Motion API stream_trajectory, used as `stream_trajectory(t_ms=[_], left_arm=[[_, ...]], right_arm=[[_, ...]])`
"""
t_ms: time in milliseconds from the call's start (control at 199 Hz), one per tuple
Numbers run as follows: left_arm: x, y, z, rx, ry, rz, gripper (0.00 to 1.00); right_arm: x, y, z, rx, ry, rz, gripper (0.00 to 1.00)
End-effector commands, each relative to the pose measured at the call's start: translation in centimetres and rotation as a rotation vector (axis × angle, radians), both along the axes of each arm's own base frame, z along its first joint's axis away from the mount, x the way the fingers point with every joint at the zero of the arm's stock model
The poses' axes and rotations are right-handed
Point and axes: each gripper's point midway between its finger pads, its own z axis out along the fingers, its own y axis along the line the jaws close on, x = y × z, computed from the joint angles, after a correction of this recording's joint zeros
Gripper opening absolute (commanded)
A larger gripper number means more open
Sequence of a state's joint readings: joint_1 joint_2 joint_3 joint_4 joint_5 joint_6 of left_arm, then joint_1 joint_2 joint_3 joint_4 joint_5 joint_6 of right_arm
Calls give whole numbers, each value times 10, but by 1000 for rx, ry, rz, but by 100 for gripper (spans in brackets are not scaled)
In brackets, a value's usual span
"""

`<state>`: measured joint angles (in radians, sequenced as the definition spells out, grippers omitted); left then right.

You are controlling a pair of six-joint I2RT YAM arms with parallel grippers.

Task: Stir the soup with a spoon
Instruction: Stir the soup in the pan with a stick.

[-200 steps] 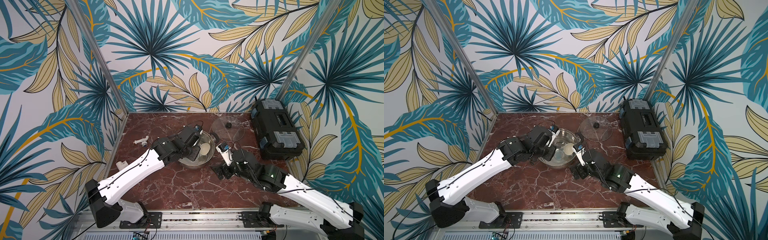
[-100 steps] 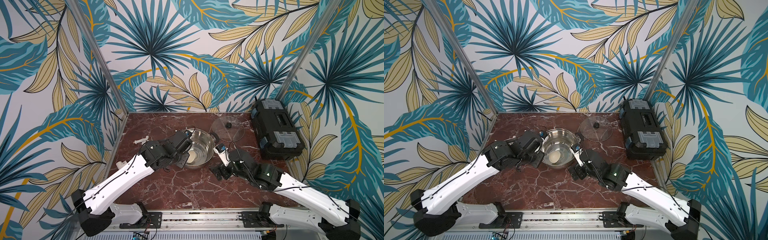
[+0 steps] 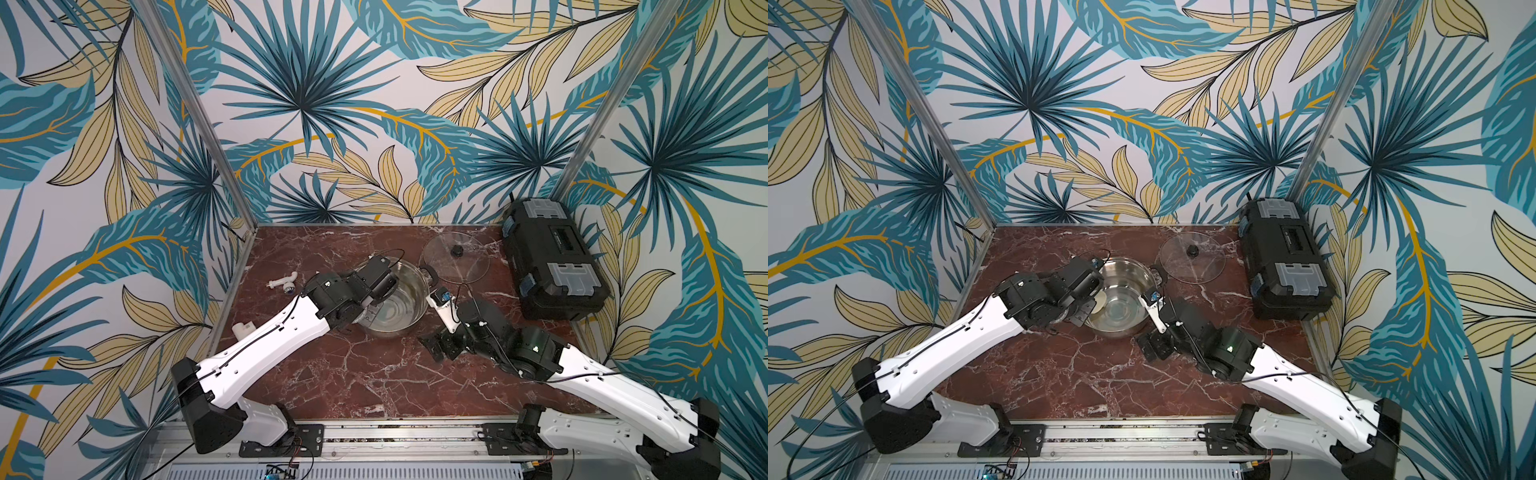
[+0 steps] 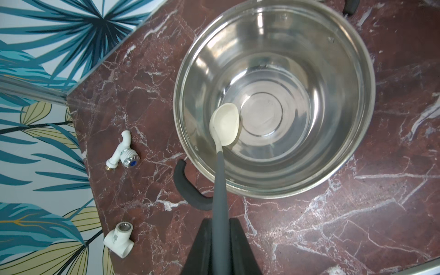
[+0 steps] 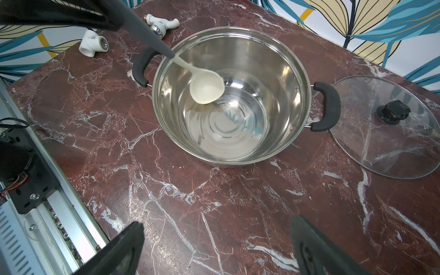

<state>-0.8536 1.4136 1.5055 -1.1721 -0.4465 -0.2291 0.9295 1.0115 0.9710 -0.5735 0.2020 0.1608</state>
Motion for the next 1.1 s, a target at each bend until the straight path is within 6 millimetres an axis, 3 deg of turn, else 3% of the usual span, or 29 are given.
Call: stream_trajectory(t_ms=[0, 135, 291, 456, 612, 817, 1098], left_arm=[[25, -17, 37, -104, -150, 14, 0], [29, -37, 40, -188, -158, -26, 0], [20, -64, 33, -286, -80, -109, 0], [5, -71, 27, -348, -18, -150, 0], [-13, -58, 24, -344, 40, -148, 0], [-33, -20, 13, -229, 90, -88, 0], [-26, 13, 13, -41, 59, -22, 0]], right_arm=[[-2, -5, -1, 7, -9, -15, 100], [-2, -10, 0, 5, -21, -25, 100], [-2, -13, 3, 1, -34, -31, 99], [-3, -16, 5, -1, -39, -34, 100], [-2, -13, 4, -5, -34, -26, 100], [-1, -6, 1, -2, -24, -12, 99], [0, 6, 0, 17, 5, 8, 100]])
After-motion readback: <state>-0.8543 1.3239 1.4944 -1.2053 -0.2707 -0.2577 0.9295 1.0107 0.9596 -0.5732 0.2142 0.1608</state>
